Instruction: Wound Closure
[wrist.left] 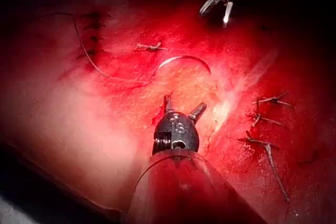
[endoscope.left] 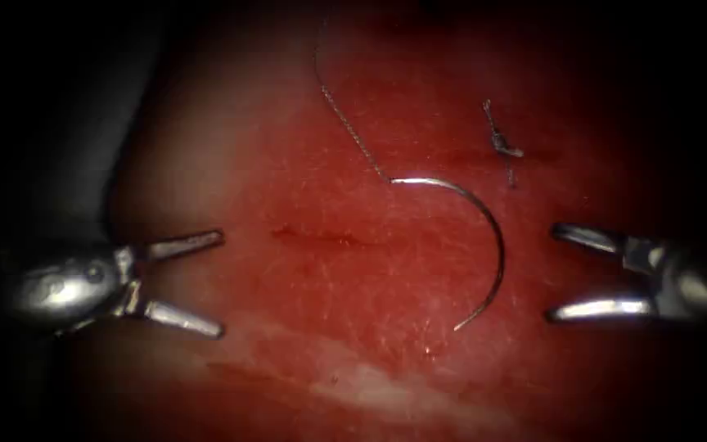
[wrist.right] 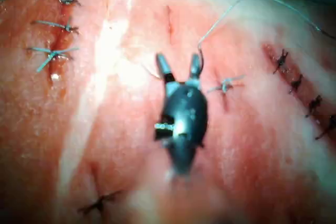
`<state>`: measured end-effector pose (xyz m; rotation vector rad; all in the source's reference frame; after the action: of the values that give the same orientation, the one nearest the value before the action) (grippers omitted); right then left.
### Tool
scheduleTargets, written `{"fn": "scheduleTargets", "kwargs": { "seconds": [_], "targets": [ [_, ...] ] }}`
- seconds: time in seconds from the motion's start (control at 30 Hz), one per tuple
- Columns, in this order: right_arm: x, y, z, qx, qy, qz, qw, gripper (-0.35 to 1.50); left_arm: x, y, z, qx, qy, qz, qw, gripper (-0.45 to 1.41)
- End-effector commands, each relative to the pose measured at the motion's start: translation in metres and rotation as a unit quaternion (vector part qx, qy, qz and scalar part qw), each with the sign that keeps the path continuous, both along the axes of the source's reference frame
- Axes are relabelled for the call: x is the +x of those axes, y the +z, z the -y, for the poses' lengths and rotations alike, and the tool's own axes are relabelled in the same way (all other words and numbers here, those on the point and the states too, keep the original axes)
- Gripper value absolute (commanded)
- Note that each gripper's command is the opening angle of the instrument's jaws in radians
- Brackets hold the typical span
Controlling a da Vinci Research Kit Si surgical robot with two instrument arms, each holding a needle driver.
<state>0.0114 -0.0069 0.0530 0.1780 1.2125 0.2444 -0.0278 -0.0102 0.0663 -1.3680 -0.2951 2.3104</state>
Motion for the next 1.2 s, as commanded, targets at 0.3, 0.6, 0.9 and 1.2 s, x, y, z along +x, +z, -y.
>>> {"fn": "scheduleTargets", "kwargs": {
  "seconds": [0.3,0.6,0.9,1.2],
  "targets": [
    [0.0001,-0.0002,0.0004,0.021,0.015,0.046,0.999,0.41,-0.0094,-0.0008,0.0017,0.002,-0.048,-0.049,0.998,0.69],
    [-0.0004,-0.0004,0.0005,0.032,0.031,0.076,0.996,0.41,-0.0148,0.0006,0.0019,0.013,-0.053,-0.133,0.99,0.85],
    [-0.0018,-0.0008,0.0,0.037,0.052,0.095,0.993,0.41,-0.0174,0.0036,0.0017,0.037,-0.08,-0.168,0.982,0.8],
    [-0.0024,-0.0009,0.0,0.05,0.086,0.122,0.988,0.69,-0.0199,0.0068,0.0025,0.054,-0.078,-0.166,0.982,0.75]
  ]
}}
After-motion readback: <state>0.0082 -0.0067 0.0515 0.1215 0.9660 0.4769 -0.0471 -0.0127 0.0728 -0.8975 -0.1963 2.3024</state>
